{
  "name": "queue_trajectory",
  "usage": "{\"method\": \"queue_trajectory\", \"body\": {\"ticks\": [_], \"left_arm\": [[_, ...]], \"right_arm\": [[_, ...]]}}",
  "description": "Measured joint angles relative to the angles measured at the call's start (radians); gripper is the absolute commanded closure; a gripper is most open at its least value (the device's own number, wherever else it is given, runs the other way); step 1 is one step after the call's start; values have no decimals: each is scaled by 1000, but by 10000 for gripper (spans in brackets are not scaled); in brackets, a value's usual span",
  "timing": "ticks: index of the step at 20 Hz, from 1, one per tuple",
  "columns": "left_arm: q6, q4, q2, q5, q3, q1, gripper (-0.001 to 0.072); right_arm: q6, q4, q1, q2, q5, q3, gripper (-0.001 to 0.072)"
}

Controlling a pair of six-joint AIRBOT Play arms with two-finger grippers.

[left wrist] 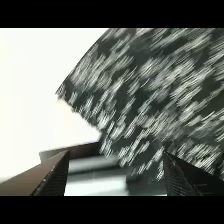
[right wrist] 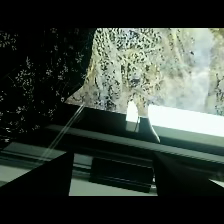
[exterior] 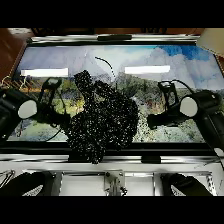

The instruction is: Fold the shirts.

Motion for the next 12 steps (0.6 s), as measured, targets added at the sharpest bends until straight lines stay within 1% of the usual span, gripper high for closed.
{"method": "queue_trajectory", "body": {"ticks": [3,6,9,12], "left_arm": [[5,-140,88,77,-250,81,-13],[9,-318,116,198,-408,89,-13],[11,-451,117,332,-473,27,-13],[11,-521,105,463,-498,-83,-13]], "right_arm": [[-23,18,0,-80,-31,-1,57],[-27,41,0,-163,-97,-2,57],[-29,74,0,-246,-181,-2,58],[-36,90,-18,-310,-239,-2,58]]}}
